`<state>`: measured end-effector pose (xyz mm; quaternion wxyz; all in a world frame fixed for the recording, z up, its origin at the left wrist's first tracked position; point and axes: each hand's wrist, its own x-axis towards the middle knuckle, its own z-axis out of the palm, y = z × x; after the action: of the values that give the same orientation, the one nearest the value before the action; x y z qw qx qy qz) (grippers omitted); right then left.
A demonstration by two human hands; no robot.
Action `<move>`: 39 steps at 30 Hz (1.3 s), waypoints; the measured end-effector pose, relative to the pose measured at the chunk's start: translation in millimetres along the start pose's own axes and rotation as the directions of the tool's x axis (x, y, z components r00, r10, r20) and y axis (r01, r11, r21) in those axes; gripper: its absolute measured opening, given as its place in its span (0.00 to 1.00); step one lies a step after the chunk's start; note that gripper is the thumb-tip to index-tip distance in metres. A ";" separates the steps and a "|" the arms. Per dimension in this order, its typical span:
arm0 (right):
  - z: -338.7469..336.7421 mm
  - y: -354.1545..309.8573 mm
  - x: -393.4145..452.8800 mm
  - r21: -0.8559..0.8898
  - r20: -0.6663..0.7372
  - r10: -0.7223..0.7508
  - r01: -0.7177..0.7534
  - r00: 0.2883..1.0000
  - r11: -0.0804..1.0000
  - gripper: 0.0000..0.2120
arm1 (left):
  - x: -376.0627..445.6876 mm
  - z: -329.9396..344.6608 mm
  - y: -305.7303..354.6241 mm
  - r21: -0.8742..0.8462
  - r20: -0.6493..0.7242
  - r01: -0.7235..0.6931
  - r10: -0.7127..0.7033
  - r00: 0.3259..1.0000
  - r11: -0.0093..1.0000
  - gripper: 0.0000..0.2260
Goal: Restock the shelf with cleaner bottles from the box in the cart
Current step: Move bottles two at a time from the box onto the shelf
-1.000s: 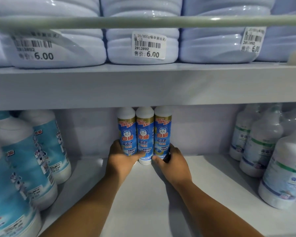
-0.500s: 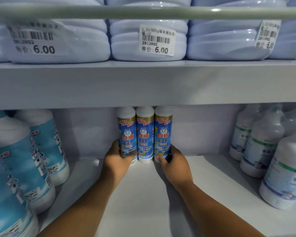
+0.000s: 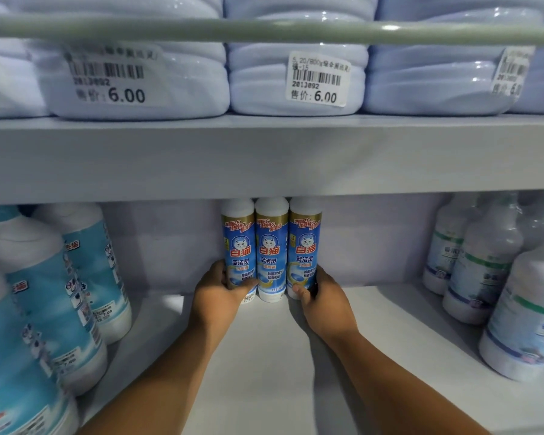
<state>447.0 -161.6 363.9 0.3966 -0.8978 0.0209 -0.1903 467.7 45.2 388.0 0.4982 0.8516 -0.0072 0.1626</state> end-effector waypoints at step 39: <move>-241.5 -31.7 -392.0 -0.548 0.432 0.073 0.197 0.899 0.813 0.36 | -431.8 -72.3 151.1 0.759 0.432 -0.341 -0.037 0.901 0.555 0.32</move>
<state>-6.4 -236.0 407.4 0.0925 -0.9947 -0.0411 0.0166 12.9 -34.0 425.7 0.0168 0.9939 -0.1080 0.0130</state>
